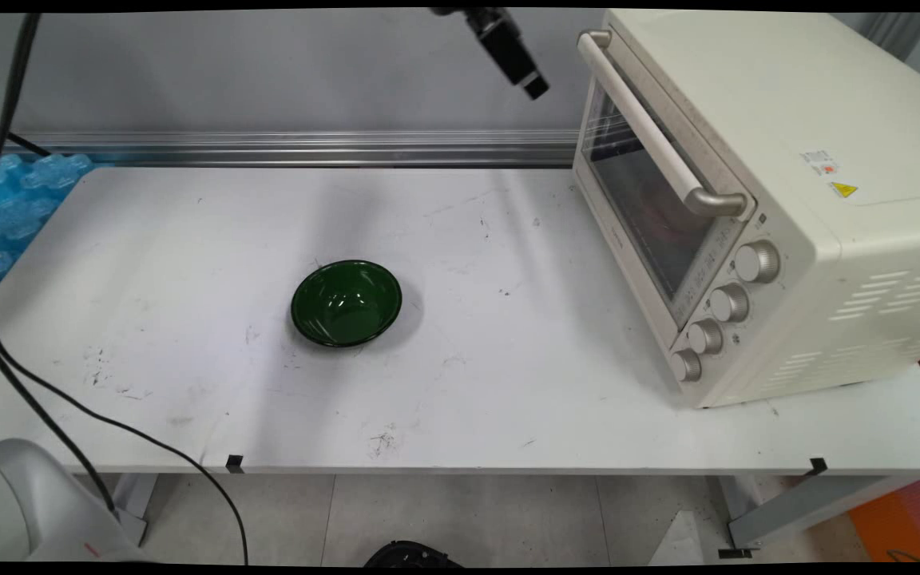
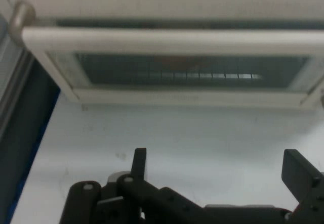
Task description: Open the oven
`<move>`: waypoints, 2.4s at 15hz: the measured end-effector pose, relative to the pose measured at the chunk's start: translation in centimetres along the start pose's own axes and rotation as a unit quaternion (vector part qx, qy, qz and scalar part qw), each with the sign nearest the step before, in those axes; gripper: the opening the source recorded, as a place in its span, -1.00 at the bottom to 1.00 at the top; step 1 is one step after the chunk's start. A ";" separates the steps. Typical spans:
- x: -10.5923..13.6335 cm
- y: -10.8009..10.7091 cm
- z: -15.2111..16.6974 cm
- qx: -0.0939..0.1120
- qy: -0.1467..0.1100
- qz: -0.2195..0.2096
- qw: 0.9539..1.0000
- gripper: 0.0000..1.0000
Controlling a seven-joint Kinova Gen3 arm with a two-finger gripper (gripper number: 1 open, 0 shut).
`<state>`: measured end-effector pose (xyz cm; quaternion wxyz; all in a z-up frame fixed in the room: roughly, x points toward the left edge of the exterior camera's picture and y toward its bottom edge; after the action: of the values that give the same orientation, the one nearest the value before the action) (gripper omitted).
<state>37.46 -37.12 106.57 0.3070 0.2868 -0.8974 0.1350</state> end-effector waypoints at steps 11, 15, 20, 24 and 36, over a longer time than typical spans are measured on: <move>5.4 0.3 4.9 0.011 0.021 0.011 1.000 1.00; 6.8 0.6 6.8 0.014 0.022 0.012 1.000 1.00; 7.8 0.5 8.7 0.019 0.015 0.012 1.000 -1.00; 8.2 0.5 9.8 0.020 0.012 0.007 1.000 -1.00; 8.5 0.2 13.1 0.022 -0.001 -0.011 1.000 -1.00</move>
<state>25.64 -46.15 101.73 0.3013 0.3032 -0.8914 0.1510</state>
